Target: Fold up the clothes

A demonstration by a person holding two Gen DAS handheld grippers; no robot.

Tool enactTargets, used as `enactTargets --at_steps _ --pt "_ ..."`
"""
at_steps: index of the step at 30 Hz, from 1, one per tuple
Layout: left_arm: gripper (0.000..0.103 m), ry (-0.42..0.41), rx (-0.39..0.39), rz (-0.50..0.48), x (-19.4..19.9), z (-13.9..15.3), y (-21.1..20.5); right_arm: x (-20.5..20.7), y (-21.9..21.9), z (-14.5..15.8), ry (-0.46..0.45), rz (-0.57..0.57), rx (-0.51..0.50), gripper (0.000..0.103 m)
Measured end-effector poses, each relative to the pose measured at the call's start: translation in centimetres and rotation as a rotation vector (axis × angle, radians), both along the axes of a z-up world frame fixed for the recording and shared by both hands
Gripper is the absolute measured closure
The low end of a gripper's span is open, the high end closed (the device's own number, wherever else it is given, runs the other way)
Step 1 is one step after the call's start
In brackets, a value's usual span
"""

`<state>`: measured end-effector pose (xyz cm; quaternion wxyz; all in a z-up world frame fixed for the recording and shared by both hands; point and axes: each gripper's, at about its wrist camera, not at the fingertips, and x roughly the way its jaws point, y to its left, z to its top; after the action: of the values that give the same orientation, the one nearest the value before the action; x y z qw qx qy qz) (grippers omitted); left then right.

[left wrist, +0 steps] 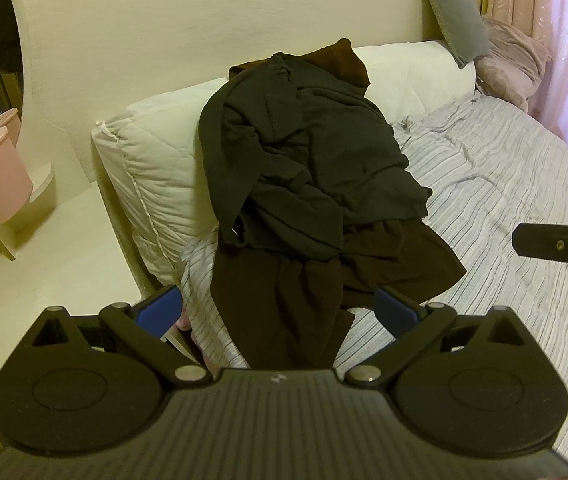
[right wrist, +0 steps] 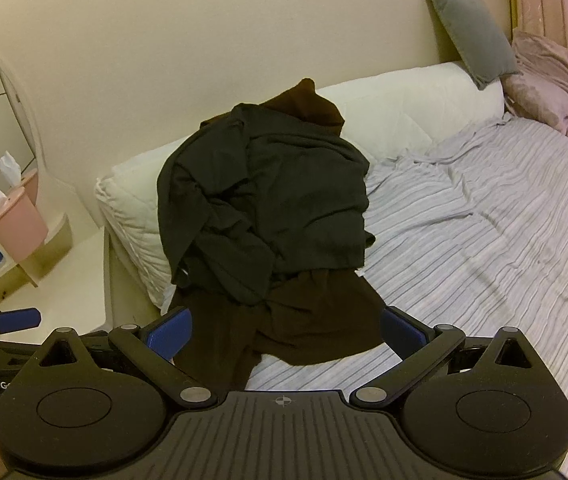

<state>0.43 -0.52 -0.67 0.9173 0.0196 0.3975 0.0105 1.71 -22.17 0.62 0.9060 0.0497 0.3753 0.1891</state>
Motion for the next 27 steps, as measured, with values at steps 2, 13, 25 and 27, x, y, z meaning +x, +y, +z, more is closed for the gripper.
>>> enactTargets --at_steps 2,13,25,27 --pt "0.002 0.002 0.0 0.001 -0.06 -0.1 -0.05 0.02 -0.07 -0.12 0.002 0.0 -0.002 0.0" --pt "0.002 0.007 0.004 0.004 -0.37 -0.44 -0.02 0.05 -0.24 -0.55 0.015 -0.001 -0.001 0.0" --pt "0.002 0.014 0.01 0.019 -0.39 -0.45 0.28 0.06 -0.27 -0.7 0.023 0.001 0.001 0.0" --pt "0.002 0.015 0.01 0.02 -0.42 -0.46 0.24 0.05 -0.33 -0.71 0.023 0.003 0.001 0.0"
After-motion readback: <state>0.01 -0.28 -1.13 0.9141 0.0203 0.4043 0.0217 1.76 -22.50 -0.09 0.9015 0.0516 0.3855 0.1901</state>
